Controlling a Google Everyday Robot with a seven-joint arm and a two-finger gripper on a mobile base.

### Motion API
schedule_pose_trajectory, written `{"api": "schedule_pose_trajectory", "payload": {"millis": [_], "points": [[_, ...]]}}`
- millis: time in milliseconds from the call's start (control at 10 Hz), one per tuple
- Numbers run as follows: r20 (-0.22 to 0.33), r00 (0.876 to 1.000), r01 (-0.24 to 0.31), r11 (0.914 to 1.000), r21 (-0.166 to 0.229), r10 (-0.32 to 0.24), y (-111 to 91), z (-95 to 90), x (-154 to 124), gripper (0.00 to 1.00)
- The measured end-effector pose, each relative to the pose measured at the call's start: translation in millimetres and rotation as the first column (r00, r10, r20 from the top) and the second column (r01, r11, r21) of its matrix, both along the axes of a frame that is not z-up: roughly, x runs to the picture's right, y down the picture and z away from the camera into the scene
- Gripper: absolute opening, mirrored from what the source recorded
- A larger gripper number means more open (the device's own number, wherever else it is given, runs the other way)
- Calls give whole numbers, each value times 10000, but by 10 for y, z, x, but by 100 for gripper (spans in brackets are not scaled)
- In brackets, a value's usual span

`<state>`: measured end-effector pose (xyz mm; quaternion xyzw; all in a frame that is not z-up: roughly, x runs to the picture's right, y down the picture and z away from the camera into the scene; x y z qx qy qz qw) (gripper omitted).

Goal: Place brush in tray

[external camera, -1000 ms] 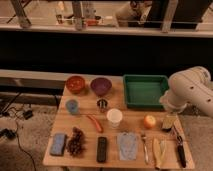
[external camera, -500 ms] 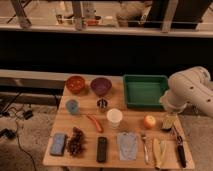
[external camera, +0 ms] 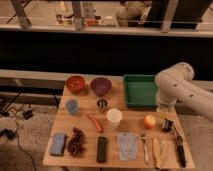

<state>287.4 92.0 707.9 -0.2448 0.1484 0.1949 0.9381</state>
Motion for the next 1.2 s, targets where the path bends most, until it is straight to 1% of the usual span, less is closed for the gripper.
{"api": "schedule_pose_trajectory", "payload": {"millis": [100,200,300,400,500,600,700,800,900,1000,1100,1200], "points": [[-628,9972,-382,9989,263,398,-39,29,82,80],[-1110,9911,-680,9966,473,729,-44,37,177,80],[-1618,9789,-1111,9894,934,1252,-64,50,273,80],[-2033,9632,-1484,9783,1446,1761,-55,19,375,80],[-2255,9495,-1781,9666,1845,2180,-14,-44,437,80],[-2305,9432,-1914,9585,2115,2392,20,-104,437,80],[-2473,9148,-2482,9275,2795,3193,238,-328,520,80],[-2434,8950,-2908,9028,3168,3737,342,-414,526,80],[-2353,8685,-3428,8716,3504,4362,433,-463,561,80],[-2215,8469,-3862,8455,3688,4835,492,-458,586,80],[-2109,8293,-4189,8255,3782,5174,547,-446,628,80],[-2012,8031,-4608,7986,3870,5609,645,-421,747,80]]}}
